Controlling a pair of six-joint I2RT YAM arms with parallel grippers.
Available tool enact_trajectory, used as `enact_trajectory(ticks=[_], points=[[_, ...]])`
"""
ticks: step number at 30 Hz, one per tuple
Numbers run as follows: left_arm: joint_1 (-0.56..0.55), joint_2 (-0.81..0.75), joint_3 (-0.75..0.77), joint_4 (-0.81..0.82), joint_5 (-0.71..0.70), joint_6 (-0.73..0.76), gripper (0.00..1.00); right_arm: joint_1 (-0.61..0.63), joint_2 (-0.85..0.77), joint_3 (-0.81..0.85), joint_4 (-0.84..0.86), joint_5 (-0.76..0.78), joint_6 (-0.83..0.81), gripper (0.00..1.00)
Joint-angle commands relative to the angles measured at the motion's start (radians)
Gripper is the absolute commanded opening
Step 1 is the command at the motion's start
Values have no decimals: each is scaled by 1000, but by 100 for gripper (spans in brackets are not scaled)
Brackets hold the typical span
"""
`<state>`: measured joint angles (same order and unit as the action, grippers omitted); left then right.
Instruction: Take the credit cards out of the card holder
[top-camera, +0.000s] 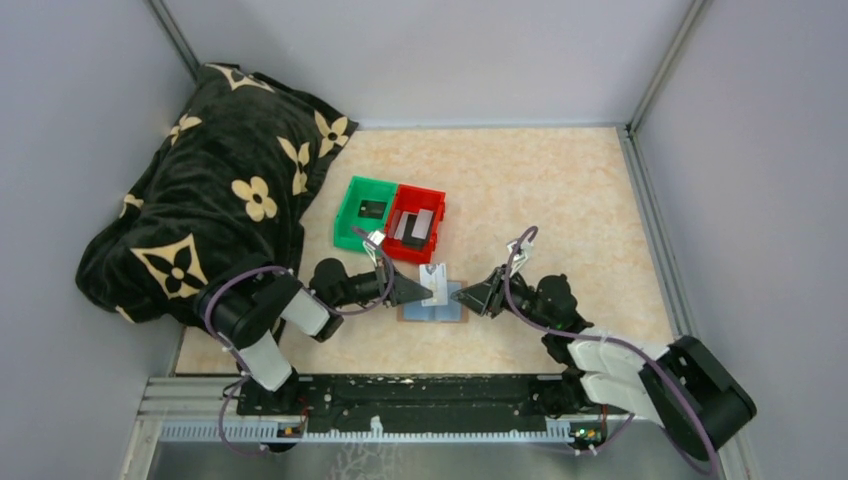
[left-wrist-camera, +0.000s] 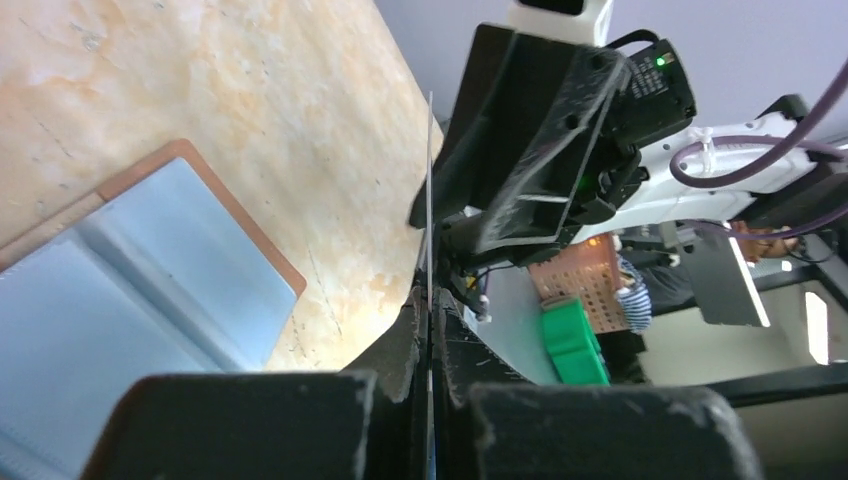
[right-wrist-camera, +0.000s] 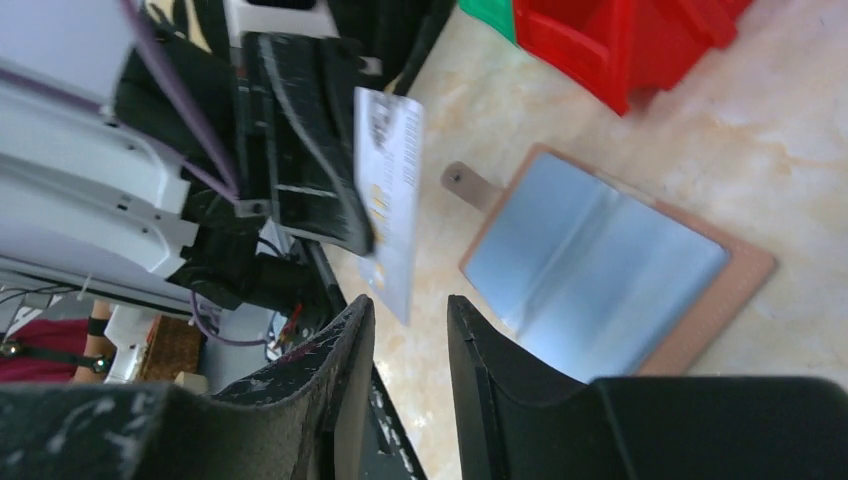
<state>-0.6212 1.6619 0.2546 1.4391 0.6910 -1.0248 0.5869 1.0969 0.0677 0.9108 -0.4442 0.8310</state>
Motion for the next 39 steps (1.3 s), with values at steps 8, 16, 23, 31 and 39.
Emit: enact_trajectory(ticks=[8,16,23,31,39], points=[[-35,144,77,351,137,-172,0,1,-223,115,-248,-26,-118,44],[-53,109,106,350,150,-192,0,1,-214,113,-253,-6,-122,45],[-73,120,128,350,153,-201,0,1,-203,112,-232,-27,-112,29],[-101,140,170,351,159,-210,0,1,-188,106,-180,-49,-86,10],[-70,134,121,347,111,-190,45,1,-253,123,-276,-6,-105,0]])
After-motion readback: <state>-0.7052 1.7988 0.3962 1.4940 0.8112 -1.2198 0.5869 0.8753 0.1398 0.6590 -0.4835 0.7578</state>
